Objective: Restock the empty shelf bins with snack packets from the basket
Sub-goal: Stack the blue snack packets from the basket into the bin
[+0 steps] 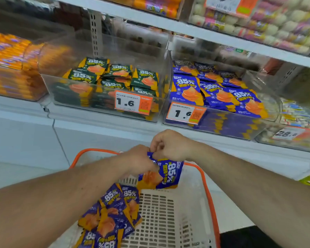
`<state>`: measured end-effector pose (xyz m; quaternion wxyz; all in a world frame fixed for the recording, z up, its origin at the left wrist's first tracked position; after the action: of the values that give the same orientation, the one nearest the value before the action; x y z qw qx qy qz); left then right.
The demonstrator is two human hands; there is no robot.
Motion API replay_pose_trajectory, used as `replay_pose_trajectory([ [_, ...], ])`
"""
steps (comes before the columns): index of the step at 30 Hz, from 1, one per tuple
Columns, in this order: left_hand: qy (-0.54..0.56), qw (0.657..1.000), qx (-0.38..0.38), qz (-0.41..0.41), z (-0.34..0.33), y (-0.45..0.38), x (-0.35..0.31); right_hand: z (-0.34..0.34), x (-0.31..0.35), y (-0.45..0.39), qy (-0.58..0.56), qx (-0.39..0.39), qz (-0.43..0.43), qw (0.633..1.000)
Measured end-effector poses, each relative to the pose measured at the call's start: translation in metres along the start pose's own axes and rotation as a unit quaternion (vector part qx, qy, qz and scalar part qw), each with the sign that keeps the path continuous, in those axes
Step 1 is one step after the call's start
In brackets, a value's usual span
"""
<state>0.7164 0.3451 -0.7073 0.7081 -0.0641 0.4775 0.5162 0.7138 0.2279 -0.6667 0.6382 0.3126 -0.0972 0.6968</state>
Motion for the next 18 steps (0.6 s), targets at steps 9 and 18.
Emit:
replay_pose_trajectory([
  [9,0.378,0.908,-0.157,-0.095,0.017,0.024,-0.052,0.084,-0.003,0.062,0.066,-0.508,0.064,0.857],
  [18,0.561,0.785,-0.225,-0.139,0.019,0.01,-0.108,0.108,-0.014,0.078,-0.222,-0.563,0.021,0.796],
])
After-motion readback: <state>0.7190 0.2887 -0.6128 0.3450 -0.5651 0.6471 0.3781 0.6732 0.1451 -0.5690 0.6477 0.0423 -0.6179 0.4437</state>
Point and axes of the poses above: each hand's wrist, its own y-axis away from the middle knuckle, its own z-axis out of the back of the hand, x = y × z, the point moved 4 cm from there along -y, towards the middle knuckle, and after that the axes turned 3 degrees about -x, right-handed, at the moved point
